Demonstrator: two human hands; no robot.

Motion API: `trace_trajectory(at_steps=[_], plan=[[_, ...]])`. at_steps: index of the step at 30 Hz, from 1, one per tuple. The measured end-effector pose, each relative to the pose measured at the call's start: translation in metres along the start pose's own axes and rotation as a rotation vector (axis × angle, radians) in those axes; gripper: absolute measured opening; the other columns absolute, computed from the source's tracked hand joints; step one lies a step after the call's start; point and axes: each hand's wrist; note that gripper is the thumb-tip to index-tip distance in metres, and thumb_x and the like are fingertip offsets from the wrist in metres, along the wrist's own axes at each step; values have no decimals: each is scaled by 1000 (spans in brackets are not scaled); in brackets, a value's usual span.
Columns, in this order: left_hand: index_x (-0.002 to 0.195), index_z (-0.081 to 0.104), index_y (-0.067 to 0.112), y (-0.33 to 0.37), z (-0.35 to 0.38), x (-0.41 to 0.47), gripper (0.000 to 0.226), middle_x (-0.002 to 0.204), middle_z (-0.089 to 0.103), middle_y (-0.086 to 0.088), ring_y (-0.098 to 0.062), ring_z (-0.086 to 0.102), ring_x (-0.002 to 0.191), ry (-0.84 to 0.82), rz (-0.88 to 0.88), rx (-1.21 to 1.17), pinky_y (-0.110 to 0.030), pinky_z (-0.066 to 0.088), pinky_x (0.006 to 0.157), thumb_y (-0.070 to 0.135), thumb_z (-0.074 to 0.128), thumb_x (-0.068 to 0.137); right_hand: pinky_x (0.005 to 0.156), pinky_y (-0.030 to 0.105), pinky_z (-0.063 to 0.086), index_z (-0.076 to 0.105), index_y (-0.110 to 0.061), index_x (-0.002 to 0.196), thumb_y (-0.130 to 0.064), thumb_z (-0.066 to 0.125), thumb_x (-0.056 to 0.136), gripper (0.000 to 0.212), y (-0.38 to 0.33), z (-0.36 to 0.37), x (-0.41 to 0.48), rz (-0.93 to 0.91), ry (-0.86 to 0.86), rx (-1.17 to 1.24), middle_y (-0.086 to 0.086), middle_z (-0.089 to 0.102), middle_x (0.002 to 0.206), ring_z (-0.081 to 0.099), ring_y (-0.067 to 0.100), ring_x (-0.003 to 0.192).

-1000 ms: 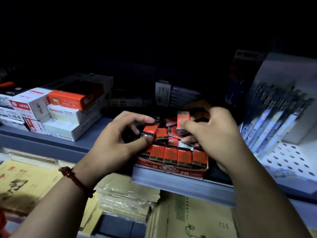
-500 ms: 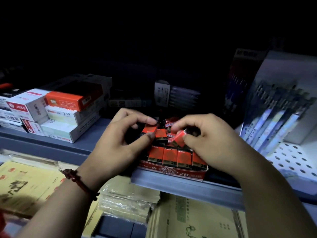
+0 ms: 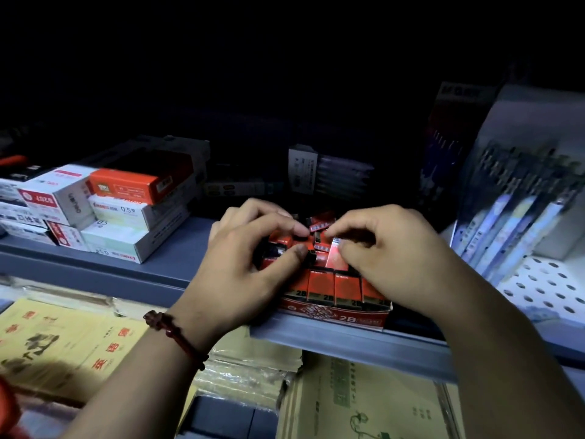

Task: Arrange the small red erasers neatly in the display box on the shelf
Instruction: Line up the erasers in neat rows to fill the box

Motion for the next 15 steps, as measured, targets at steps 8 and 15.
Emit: trace_trajectory(at_steps=[8,15], plan=[[100,74,38,-4,1,-1,23,114,60,18,-13,56,117,-2,-18,-45,-51,41,105,49,60,85,48,22,48,73,-35,108,-19,66,90,25,-2,-1,0,13,-53,-78,-11,67,71,60,4,48],[100,75,37,-2,1,-1,24,114,60,19,-9,55,117,16,-21,-36,-48,42,106,49,59,85,73,31,61,73,-32,105,-13,69,91,24,5,-3,-1,28,-30,-12,-13,75,96,71,3,79]])
Point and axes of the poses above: each hand's wrist, its own x-axis towards the middle knuckle, its own z-axis out of the palm, y = z × x
